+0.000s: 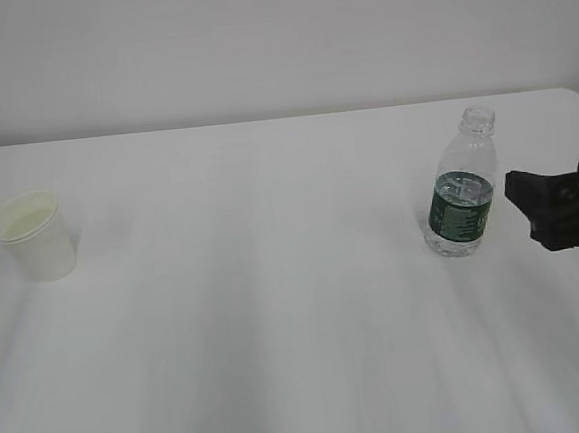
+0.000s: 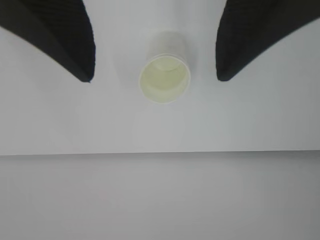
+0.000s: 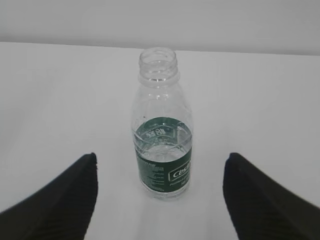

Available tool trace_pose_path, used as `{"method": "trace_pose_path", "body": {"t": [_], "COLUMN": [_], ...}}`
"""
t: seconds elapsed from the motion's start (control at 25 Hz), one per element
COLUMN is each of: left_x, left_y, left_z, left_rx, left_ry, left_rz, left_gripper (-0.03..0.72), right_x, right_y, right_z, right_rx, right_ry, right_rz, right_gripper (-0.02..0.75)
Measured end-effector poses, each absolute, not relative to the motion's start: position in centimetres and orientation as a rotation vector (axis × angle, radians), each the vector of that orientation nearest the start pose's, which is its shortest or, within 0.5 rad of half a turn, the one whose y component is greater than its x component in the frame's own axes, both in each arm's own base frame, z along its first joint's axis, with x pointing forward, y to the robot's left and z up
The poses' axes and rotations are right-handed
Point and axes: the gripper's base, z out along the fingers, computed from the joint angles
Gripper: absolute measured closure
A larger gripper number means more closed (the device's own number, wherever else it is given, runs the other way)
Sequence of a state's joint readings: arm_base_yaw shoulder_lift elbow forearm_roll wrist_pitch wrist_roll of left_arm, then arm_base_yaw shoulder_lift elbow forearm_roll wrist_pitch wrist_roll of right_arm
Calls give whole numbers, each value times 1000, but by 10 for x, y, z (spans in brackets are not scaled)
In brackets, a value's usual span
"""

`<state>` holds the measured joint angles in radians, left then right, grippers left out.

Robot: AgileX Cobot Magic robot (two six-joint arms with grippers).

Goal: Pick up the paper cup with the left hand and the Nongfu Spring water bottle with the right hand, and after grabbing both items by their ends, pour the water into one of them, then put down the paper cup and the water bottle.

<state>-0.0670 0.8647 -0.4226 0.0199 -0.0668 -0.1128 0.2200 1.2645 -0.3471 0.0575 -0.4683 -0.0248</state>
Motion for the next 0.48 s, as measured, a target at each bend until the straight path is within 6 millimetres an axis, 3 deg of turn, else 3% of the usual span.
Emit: {"method": "trace_pose_path", "body": {"t": [0.48], "left_x": [144], "left_y": [-12], "left_z": [288], "left_rx": [-31], "left_ry": [1909], "left_rz": [-132], "left_gripper": [160], "right_x": [188], "right_y": [41], "right_z": [225], "right_rx": [-170], "right_ry": [1951], "right_rz": [155], "right_gripper": [145]}}
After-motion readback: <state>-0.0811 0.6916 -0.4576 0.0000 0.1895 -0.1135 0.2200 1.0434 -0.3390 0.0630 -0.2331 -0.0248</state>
